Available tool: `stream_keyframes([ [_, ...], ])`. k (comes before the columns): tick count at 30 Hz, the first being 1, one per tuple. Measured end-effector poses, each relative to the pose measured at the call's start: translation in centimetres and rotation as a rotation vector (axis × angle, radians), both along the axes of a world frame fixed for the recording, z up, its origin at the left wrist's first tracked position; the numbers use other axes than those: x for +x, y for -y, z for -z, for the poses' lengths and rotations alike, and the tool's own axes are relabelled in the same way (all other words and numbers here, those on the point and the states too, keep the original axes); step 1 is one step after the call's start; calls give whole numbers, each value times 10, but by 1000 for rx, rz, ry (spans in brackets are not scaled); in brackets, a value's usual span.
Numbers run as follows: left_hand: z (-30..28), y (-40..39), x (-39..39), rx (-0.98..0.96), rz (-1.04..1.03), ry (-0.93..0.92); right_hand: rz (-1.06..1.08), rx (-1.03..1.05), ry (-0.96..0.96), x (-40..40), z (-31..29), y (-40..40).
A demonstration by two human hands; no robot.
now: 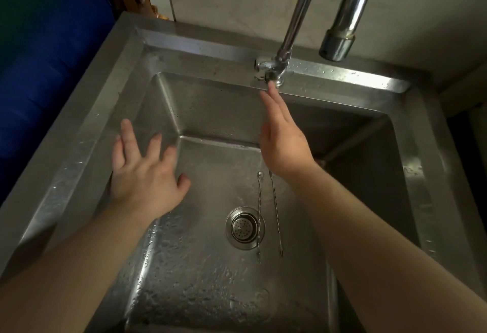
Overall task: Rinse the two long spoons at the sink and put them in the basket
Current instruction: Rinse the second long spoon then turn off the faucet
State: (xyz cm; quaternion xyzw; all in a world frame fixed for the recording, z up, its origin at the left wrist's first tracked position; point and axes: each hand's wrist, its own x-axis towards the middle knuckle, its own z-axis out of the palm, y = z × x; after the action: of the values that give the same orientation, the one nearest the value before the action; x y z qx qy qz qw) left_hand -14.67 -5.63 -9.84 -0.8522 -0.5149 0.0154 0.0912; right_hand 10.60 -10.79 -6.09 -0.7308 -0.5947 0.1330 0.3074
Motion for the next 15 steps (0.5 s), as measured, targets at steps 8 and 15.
stream_keyframes([
  [8, -3, 0, 3, 8, -29, -17, 473, -265, -237, -12, 115, 86],
  [15, -9, 2, 4, -9, -39, 109, 651, -741, -373, -17, 181, 129],
])
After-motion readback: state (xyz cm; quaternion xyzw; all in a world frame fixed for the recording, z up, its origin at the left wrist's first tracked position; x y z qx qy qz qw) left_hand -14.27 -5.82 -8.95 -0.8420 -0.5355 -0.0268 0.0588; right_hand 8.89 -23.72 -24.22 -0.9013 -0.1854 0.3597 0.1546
